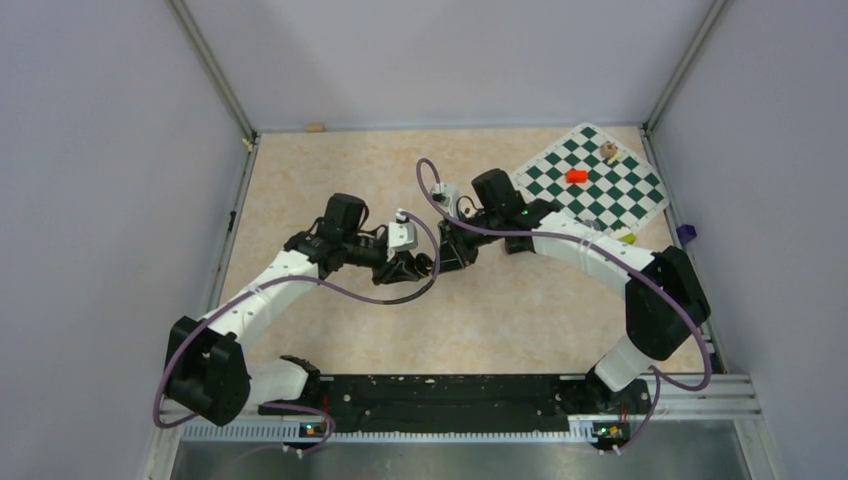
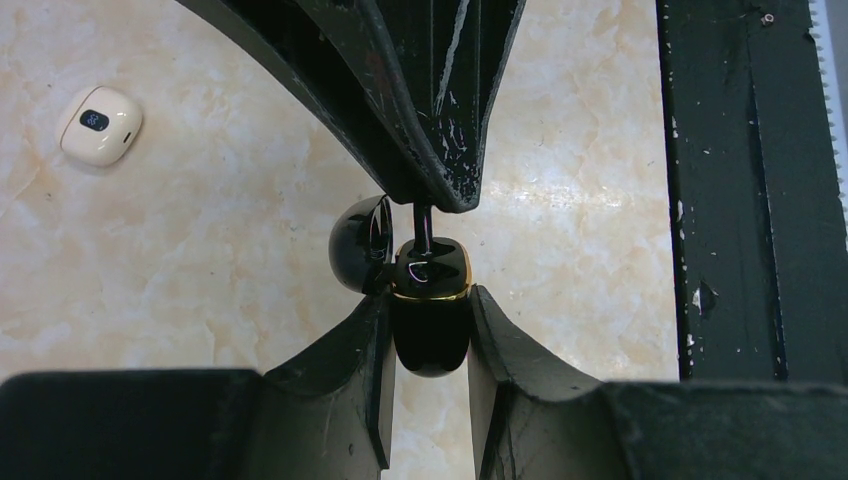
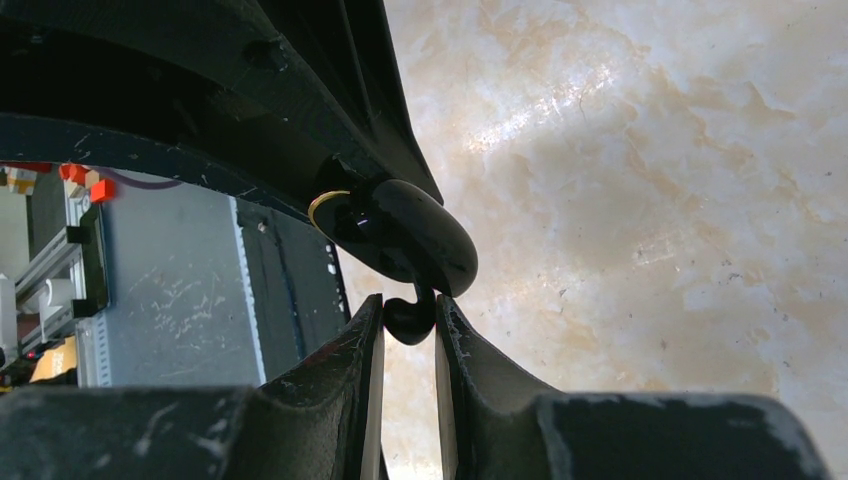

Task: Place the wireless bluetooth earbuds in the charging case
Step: Place the earbud in the charging case.

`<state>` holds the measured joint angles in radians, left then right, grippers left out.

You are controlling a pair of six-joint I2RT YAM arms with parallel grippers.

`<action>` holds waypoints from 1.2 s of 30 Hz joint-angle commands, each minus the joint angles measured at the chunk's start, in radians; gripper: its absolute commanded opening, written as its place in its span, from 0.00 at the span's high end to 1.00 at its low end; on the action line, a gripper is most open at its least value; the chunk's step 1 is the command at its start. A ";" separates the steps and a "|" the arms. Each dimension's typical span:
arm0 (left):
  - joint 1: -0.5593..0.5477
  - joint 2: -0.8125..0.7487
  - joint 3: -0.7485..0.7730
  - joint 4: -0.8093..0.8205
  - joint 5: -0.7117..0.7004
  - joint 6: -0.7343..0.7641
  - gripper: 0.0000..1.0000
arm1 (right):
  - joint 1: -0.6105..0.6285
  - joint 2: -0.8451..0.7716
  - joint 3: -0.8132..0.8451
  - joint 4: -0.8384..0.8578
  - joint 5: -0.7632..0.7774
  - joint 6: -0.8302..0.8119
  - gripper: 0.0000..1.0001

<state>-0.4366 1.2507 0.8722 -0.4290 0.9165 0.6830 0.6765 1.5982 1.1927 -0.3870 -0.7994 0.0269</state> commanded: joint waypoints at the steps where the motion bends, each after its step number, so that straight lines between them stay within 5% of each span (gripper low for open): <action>1: -0.014 -0.001 0.003 0.040 0.054 0.006 1.00 | 0.016 -0.011 -0.018 0.131 -0.033 0.039 1.00; 36: -0.007 0.004 -0.004 0.089 0.059 -0.059 1.00 | 0.017 -0.038 -0.073 0.268 -0.039 0.174 0.93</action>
<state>-0.4362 1.2530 0.8673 -0.4400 0.8974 0.6643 0.6765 1.5959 1.1187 -0.2302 -0.8101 0.1654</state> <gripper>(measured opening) 0.316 0.206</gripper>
